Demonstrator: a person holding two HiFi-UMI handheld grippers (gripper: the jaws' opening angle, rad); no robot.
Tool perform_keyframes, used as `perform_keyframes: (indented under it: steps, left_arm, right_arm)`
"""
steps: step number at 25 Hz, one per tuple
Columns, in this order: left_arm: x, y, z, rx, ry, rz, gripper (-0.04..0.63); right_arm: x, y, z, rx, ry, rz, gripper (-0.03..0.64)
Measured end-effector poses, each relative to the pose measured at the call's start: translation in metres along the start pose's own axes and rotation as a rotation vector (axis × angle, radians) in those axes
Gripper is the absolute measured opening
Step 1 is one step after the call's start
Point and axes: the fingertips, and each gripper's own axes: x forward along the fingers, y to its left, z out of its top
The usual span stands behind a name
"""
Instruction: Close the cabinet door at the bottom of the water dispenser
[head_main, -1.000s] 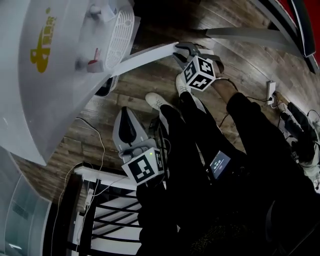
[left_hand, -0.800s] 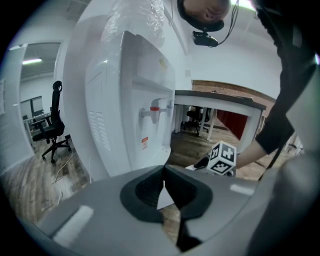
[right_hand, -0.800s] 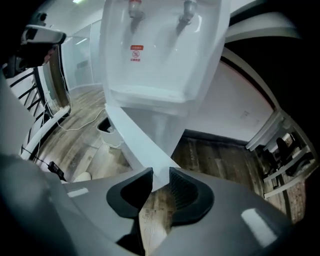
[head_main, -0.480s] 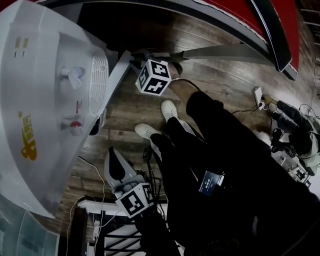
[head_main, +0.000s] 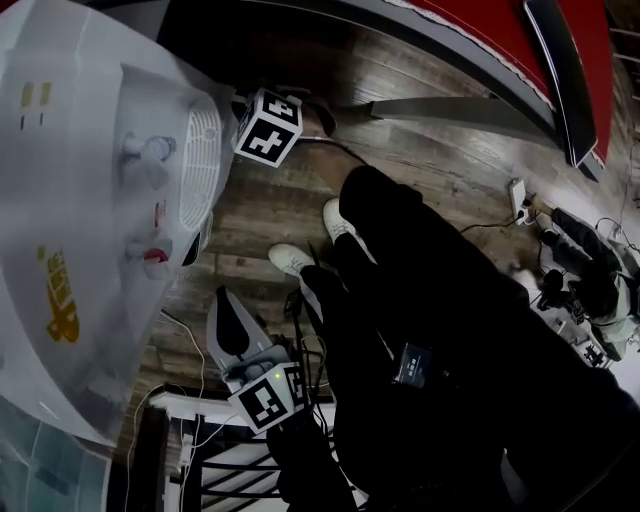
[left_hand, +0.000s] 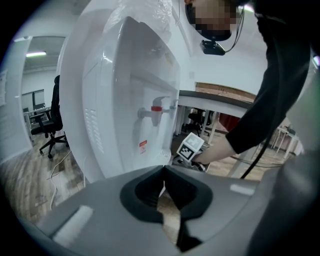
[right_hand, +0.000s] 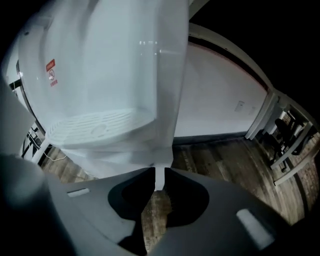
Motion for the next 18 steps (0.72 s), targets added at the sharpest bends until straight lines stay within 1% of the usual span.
perform_keyframes:
  steps: [2,4,6,7,9,11,13,16,17,18]
  left_arm:
    - [0.001,0.002,0.002,-0.003,-0.005,0.007,0.006]
    - [0.001,0.004,0.004,-0.005,-0.009,0.016,0.006]
    - [0.0,0.001,0.007,-0.007,-0.021,0.003,0.007]
    - [-0.001,-0.003,0.01,-0.009,-0.038,-0.021,0.006]
    - [0.0,-0.014,0.018,-0.016,-0.084,-0.095,0.007]
    - [0.002,-0.021,0.024,-0.027,-0.097,-0.138,0.007]
    - [0.0,-0.019,0.035,-0.045,-0.112,-0.138,0.006]
    - [-0.01,-0.014,0.061,-0.059,-0.171,-0.128,0.006]
    - [-0.013,-0.014,0.07,-0.052,-0.188,-0.126,0.006]
    - [-0.016,-0.014,0.079,-0.044,-0.202,-0.124,0.006]
  right_arm:
    - [-0.002,-0.004,-0.005,0.01,0.01,-0.004,0.054]
    - [-0.006,-0.004,-0.007,0.027,-0.002,0.001,0.05]
    - [-0.015,-0.003,-0.011,0.05,-0.02,0.002,0.025]
    - [-0.021,-0.001,-0.014,0.074,-0.03,0.009,0.0]
    - [-0.039,0.004,-0.028,0.148,-0.048,0.022,0.0]
    - [-0.063,0.009,-0.041,0.204,-0.068,0.016,0.0]
    - [-0.094,0.016,-0.04,0.285,-0.135,0.033,0.0]
    - [-0.154,0.021,-0.021,0.449,-0.29,0.063,0.0]
    - [-0.174,0.023,-0.014,0.472,-0.329,0.073,0.0]
    - [-0.193,0.027,-0.006,0.473,-0.359,0.085,0.0]
